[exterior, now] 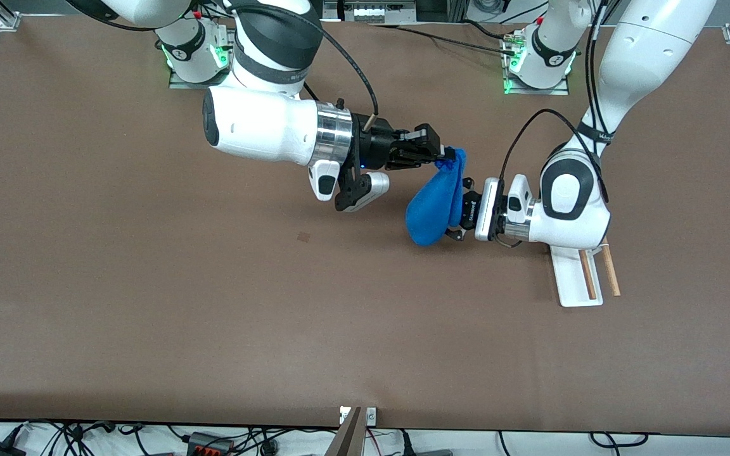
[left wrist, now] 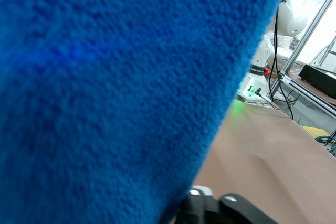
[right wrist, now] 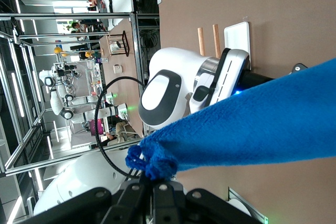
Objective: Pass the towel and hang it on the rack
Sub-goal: 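Grasp the towel with the left gripper and open the right gripper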
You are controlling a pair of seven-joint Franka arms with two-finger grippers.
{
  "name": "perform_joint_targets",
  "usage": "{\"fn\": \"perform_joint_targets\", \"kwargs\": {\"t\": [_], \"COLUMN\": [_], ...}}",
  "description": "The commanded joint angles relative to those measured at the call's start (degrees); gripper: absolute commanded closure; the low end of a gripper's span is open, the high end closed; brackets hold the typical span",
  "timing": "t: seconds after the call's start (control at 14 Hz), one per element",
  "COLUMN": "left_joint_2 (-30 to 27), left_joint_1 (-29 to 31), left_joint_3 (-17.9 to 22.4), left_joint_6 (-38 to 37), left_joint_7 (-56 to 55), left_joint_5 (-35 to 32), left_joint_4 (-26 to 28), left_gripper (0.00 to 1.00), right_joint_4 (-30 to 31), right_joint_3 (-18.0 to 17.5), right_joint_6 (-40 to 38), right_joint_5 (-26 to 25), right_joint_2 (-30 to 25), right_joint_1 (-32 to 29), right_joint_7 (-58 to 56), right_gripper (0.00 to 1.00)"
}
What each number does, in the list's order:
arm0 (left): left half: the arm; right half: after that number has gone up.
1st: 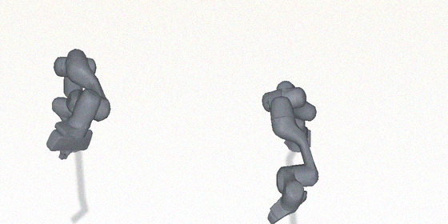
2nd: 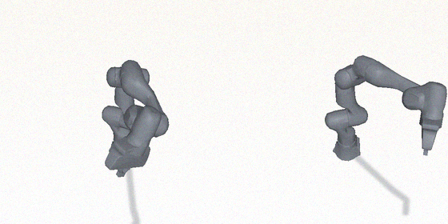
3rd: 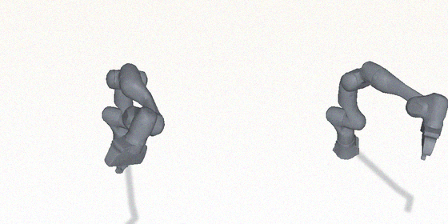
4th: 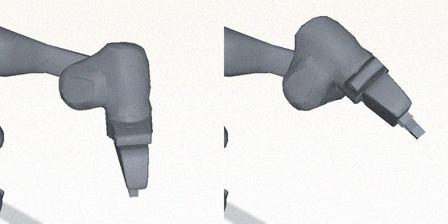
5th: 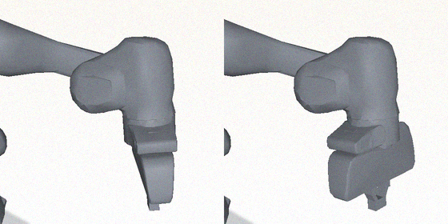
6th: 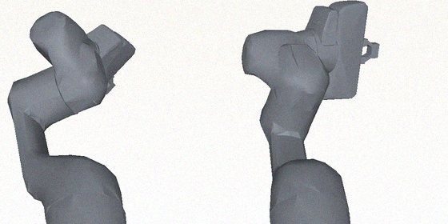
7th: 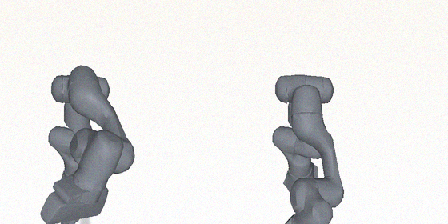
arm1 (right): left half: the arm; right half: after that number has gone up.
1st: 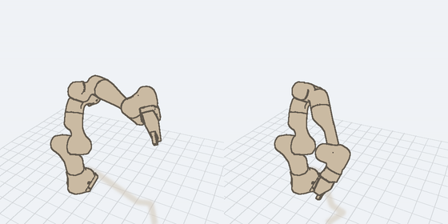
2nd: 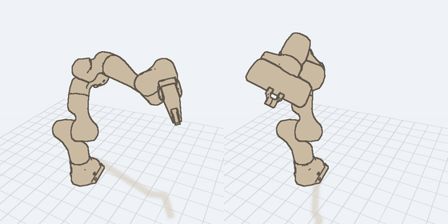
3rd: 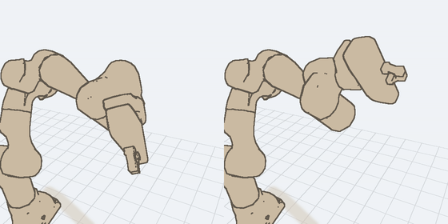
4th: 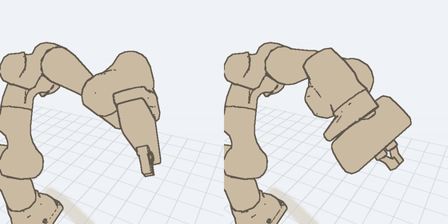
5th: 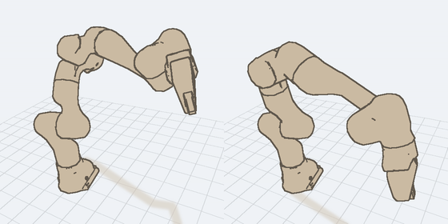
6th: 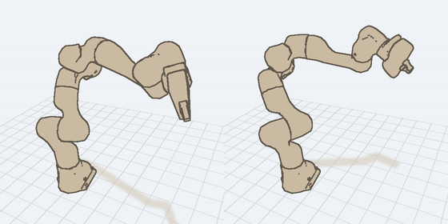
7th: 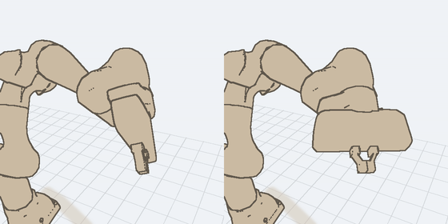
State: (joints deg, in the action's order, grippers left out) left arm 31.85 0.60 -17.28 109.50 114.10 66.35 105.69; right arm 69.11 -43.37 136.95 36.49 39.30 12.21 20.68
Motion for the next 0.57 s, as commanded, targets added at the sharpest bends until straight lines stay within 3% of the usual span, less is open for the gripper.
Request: {"fn": "perform_joint_targets", "kwargs": {"t": [0.0,0.28,0.36,0.43,0.5], "left_joint_2": [0.32,0.41,0.41,0.41,0.41], "left_joint_1": [-0.16,-0.34,-0.34,-0.25,0.10], "left_joint_3": [0.06,0.32,0.50,0.67,0.76], "left_joint_6": [1.67,2.29,2.21,2.12,2.03], "left_joint_7": [1.66,-0.62,-1.93,-2.82,-3.70], "left_joint_5": [1.41,0.63,0.45,0.45,-0.08], "left_joint_4": [-0.66,-0.75,-0.66,-0.40,-0.39], "left_gripper": [1.00,1.00,1.00,1.00,1.00], "right_joint_4": [0.33,0.41,0.41,0.41,0.41], "right_joint_3": [0.12,0.12,0.30,0.30,0.30], "right_joint_6": [0.95,0.95,0.95,0.95,0.95], "right_joint_5": [0.34,0.25,-0.10,-0.36,-0.54], "right_joint_2": [-0.36,-0.36,-0.36,-0.36,-0.36], "right_joint_1": [0.18,0.10,0.10,-0.08,-0.17], "right_joint_7": [-0.12,-0.12,-0.20,-0.12,-0.03], "right_gripper": [1.00,1.00,0.91,0.49,0.00]}}
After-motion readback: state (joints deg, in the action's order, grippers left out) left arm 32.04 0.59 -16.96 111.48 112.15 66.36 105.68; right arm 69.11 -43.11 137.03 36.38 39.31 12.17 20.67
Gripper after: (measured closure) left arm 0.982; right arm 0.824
